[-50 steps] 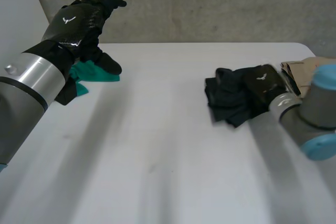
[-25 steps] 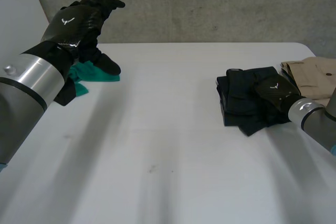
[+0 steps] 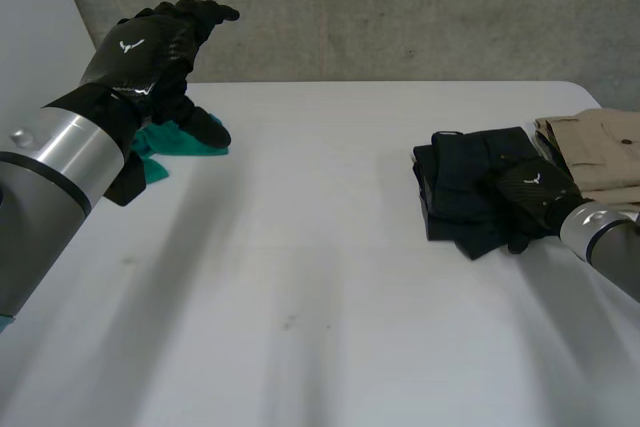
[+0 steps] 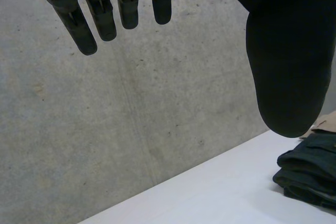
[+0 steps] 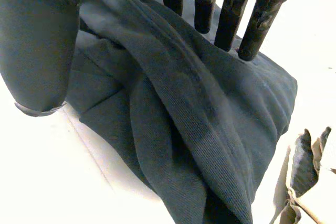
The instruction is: Fold the laundry.
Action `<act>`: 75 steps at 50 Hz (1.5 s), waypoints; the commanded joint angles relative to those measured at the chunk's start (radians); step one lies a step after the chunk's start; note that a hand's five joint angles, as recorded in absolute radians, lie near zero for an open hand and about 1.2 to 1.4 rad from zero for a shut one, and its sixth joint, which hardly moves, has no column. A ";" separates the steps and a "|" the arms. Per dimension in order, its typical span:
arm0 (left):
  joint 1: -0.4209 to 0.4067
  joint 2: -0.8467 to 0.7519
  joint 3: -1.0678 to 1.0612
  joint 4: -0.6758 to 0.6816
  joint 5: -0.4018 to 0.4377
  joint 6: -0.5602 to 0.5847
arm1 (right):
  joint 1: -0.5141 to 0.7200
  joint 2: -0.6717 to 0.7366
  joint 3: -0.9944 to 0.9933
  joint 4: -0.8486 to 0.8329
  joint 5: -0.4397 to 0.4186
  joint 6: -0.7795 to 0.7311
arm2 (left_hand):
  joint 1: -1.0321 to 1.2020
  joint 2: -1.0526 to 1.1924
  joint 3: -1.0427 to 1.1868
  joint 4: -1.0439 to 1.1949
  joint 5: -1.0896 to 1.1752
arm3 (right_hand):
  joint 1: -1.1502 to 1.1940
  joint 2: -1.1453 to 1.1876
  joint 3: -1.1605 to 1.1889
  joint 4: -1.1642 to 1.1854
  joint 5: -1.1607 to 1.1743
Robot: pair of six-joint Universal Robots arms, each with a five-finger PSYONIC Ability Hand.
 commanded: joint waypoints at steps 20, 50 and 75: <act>0.003 -0.001 -0.001 0.003 -0.002 -0.002 | 0.012 0.184 -0.207 -0.090 0.033 0.012 | -0.025 -0.027 -0.034 -0.029 -0.045 | 0.694 0.671 0.653 0.656 0.649; 0.015 0.001 0.002 0.004 -0.003 -0.005 | -0.079 0.348 -1.049 -0.098 0.025 0.116 | -0.025 -0.027 -0.034 -0.029 -0.045 | 1.099 1.076 1.058 1.061 1.054; 0.006 -0.014 -0.001 0.006 -0.003 -0.008 | -0.413 0.371 -0.597 -0.092 -0.259 -0.337 | -0.025 -0.027 -0.034 -0.029 -0.045 | 1.099 1.076 1.058 1.061 1.054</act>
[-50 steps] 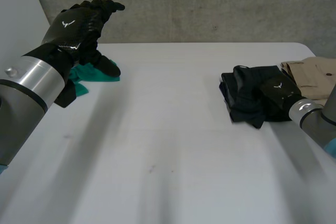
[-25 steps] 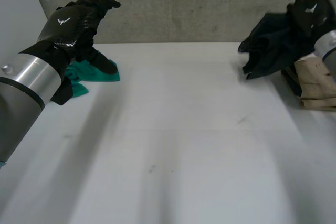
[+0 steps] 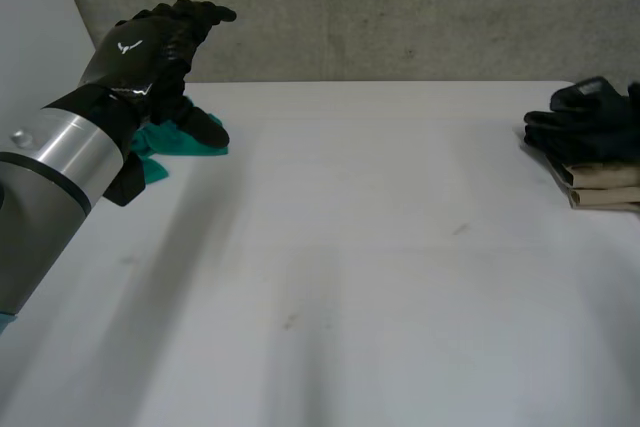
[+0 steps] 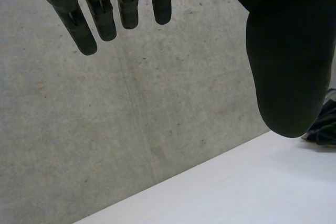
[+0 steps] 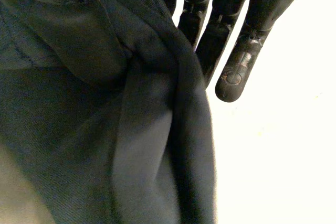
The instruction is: Fold the laundry.
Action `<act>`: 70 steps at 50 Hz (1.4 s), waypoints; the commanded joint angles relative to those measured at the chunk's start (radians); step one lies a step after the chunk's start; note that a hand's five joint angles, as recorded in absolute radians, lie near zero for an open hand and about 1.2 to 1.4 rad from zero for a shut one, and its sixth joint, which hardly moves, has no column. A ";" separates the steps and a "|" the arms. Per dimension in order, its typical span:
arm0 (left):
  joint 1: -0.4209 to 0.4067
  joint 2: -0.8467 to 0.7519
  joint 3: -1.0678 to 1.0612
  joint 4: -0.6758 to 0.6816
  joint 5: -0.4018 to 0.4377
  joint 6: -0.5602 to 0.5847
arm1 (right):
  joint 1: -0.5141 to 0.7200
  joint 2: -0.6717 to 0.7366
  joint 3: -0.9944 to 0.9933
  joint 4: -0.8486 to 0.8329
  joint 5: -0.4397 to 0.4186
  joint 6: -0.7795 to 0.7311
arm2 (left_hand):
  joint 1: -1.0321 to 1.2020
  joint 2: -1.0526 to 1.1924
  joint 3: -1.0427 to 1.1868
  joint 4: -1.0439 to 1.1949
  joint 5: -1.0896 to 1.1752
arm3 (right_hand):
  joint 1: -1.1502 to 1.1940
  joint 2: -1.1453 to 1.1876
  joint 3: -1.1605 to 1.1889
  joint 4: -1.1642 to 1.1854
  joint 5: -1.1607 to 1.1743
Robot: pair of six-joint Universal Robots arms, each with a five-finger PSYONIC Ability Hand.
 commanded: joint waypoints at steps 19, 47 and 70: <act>-0.002 0.005 0.017 0.000 -0.001 0.001 | -0.066 -0.422 0.303 0.013 0.069 0.259 | -0.025 -0.027 -0.034 -0.029 -0.045 | -0.741 -0.985 -1.009 -1.014 -0.941; 0.233 -0.119 0.042 0.003 -0.048 0.107 | 0.807 -0.652 0.687 0.053 0.674 0.441 | -0.025 -0.027 -0.034 -0.029 -0.045 | -0.741 -0.985 -1.009 -1.014 -0.941; 0.492 -0.903 0.569 0.287 0.184 0.722 | 0.828 -0.764 1.023 -0.012 0.637 0.304 | -0.025 -0.027 -0.034 -0.029 -0.045 | -0.741 -0.985 -1.009 -1.014 -0.941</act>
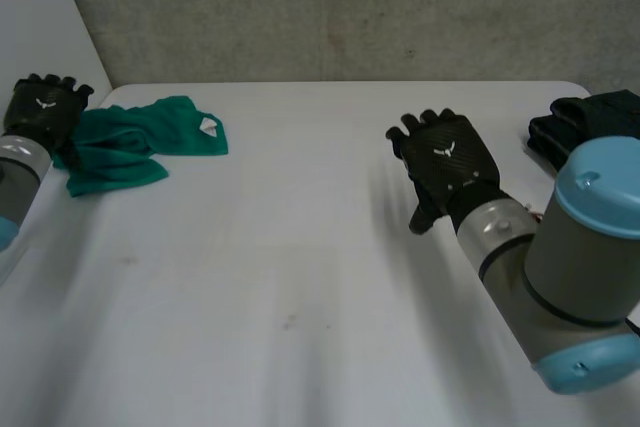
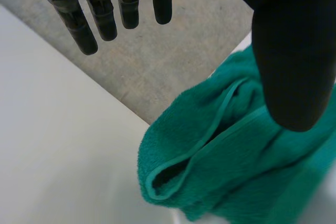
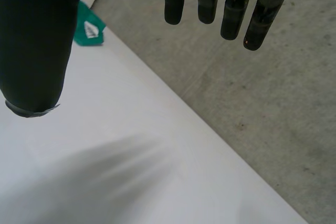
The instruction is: Fold the laundry.
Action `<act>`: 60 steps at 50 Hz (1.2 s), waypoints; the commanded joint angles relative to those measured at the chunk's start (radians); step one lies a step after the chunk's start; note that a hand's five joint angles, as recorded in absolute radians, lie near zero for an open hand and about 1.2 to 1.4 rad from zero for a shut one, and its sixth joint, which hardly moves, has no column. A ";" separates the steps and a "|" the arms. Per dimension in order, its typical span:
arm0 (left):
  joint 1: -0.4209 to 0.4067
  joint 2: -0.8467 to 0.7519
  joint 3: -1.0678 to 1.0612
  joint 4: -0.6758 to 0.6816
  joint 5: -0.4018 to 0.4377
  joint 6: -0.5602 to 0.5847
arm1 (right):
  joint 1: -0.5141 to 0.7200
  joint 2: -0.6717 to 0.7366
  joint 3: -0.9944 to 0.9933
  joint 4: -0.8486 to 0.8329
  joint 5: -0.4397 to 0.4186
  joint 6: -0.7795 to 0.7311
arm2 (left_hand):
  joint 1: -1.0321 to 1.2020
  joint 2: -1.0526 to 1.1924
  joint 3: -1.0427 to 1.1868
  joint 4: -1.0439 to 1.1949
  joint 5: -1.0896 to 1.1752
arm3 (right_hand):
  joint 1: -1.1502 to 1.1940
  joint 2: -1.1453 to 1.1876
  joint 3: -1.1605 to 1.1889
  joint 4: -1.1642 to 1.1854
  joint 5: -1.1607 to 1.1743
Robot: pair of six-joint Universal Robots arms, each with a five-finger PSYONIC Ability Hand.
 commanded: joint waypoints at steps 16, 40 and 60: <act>0.052 -0.522 0.641 -0.164 0.117 0.094 | -0.062 -0.092 0.170 -0.002 -0.062 -0.073 | 0.180 0.179 0.172 0.177 0.161 | -0.025 -0.046 -0.035 -0.057 -0.067; -0.182 0.171 -0.031 0.073 -0.062 -0.268 | -0.185 -0.179 0.161 -0.001 -0.072 -0.066 | 1.196 1.195 1.187 1.193 1.177 | -0.025 -0.046 -0.035 -0.057 -0.067; -0.695 0.418 -0.466 -0.076 -0.030 -0.569 | -0.187 -0.173 0.107 -0.002 -0.085 -0.069 | 0.060 0.059 0.052 0.057 0.041 | -0.025 -0.046 -0.035 -0.057 -0.067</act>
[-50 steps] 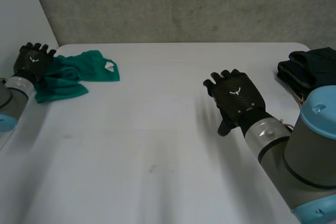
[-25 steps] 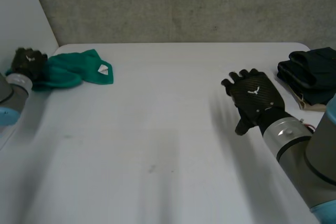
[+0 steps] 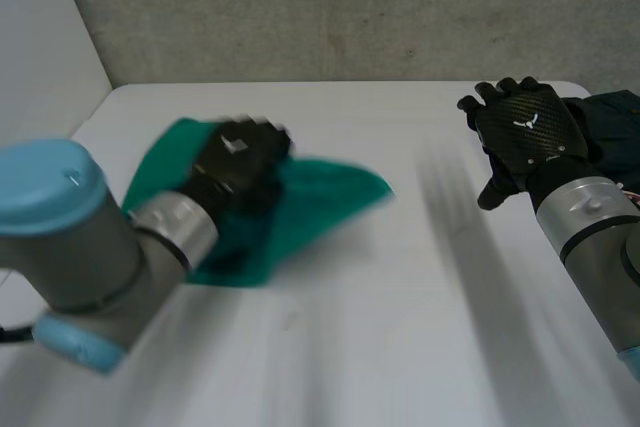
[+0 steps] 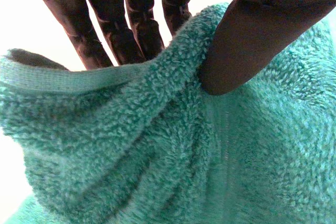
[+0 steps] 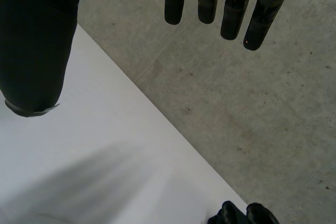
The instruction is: Fold the laundry.
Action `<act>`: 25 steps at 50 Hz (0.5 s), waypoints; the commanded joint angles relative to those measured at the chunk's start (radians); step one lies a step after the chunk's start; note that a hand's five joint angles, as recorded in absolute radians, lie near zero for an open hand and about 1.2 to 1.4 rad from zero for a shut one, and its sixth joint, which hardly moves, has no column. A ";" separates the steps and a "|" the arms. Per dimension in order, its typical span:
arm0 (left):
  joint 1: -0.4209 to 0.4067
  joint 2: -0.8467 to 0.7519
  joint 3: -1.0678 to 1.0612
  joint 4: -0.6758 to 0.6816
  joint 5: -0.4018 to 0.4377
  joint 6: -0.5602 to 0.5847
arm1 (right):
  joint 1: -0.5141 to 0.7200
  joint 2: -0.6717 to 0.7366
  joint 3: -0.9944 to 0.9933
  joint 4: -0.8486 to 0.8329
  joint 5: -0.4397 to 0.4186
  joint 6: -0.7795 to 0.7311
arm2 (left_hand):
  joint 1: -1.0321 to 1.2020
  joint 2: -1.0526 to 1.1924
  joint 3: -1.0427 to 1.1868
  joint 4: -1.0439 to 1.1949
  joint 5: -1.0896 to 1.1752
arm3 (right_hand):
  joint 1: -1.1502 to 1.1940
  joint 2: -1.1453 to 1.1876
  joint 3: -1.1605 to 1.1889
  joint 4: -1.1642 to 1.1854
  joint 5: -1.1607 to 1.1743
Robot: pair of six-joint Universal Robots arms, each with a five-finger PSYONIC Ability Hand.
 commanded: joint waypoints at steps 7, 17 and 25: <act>0.057 0.057 0.020 -0.085 0.015 -0.152 | 0.014 0.056 -0.038 0.010 -0.038 -0.001 | -0.928 -1.017 -1.014 -1.024 -0.967 | -0.025 -0.046 -0.035 -0.057 -0.067; 0.226 0.029 0.048 -0.088 0.018 0.121 | 0.056 0.082 -0.093 0.234 -0.103 0.039 | -0.924 -1.014 -1.010 -1.020 -0.964 | -0.025 -0.046 -0.035 -0.057 -0.067; 0.284 -0.073 0.106 -0.102 0.030 0.385 | 0.142 0.142 -0.113 0.357 -0.115 0.274 | -0.915 -1.005 -1.001 -1.012 -0.955 | -0.025 -0.046 -0.035 -0.057 -0.067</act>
